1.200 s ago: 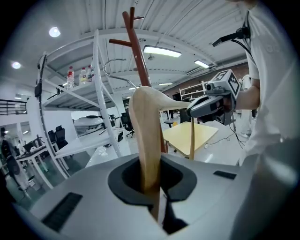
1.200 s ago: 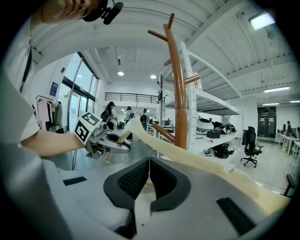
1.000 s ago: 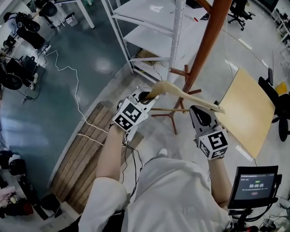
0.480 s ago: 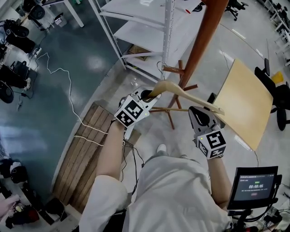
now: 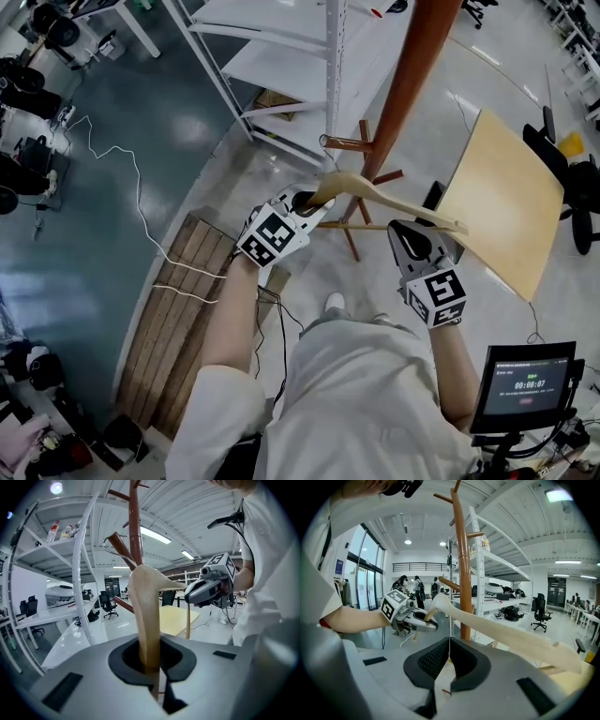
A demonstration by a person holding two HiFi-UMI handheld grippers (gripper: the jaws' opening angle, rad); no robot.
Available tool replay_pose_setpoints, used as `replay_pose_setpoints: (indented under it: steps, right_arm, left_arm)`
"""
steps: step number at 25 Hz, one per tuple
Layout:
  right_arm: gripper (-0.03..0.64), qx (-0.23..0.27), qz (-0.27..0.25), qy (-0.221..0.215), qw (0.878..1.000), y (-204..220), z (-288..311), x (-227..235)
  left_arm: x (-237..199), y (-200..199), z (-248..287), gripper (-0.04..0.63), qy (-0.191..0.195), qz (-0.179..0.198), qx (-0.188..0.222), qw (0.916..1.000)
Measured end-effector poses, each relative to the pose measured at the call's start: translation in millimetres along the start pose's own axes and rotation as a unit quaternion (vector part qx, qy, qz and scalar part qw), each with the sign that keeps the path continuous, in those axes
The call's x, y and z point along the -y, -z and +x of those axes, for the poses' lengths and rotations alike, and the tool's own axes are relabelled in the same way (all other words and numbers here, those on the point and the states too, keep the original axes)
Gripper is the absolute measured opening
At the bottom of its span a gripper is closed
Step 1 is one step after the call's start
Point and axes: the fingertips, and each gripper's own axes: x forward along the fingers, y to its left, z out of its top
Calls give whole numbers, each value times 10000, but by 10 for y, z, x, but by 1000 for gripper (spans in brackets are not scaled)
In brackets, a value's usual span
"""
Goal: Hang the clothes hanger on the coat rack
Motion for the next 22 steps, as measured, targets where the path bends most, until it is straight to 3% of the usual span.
replay_pose_setpoints:
  steps: [16, 22]
  right_arm:
    - [12, -185, 168, 274, 9993, 230, -93, 159]
    - [12, -227, 222, 367, 9988, 309, -151, 228]
  left_arm:
    - [84, 213, 463, 23, 429, 516, -279, 9974]
    - [7, 292, 595, 23, 424, 487, -262, 9976]
